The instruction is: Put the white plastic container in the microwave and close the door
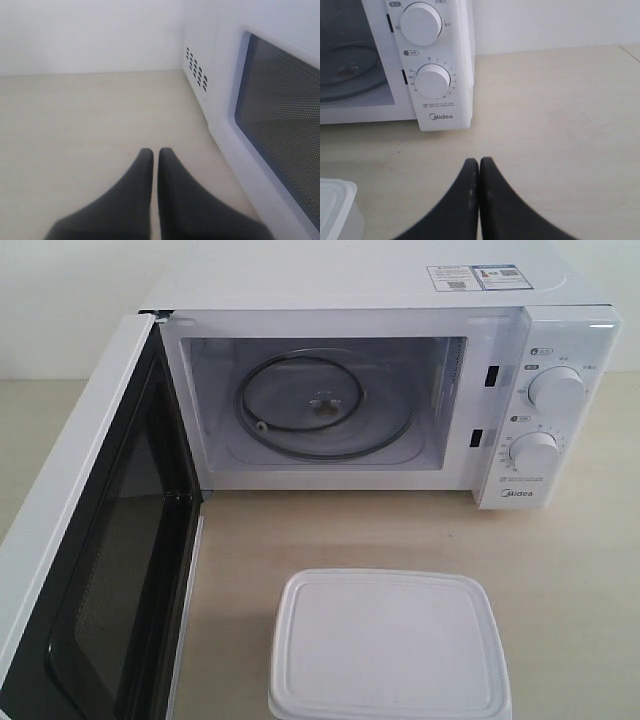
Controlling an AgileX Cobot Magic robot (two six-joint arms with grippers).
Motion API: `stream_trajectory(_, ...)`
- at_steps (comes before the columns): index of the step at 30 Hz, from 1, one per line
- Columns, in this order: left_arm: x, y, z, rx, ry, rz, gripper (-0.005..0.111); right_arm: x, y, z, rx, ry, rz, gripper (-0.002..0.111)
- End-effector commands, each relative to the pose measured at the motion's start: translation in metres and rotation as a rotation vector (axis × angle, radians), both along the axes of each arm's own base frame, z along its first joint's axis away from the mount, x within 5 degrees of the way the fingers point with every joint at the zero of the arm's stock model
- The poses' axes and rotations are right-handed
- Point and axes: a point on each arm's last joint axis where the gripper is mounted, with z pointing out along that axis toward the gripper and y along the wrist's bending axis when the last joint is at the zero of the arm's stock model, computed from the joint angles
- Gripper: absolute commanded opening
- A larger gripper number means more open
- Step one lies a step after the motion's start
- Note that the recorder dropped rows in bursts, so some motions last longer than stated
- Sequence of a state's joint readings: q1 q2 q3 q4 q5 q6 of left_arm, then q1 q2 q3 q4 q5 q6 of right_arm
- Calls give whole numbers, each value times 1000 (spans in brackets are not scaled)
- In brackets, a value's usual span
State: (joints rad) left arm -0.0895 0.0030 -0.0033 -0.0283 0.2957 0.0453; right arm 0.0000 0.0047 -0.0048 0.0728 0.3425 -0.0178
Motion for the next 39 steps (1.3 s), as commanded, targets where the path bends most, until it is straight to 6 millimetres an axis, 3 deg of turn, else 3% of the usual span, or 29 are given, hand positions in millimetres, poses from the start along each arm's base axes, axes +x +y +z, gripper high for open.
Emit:
stream_trajectory(1,0,0,-1,-10,1,1,4,0,0,0,-1,-11,0,0)
stream_trajectory(27,0,0,-1,-10,1,1,4,1,0,4,-1,-56,-3,0)
stream_trajectory(39,0,0,-1,-10,1,1,4,1,-3,40,-70,-456,-31,0)
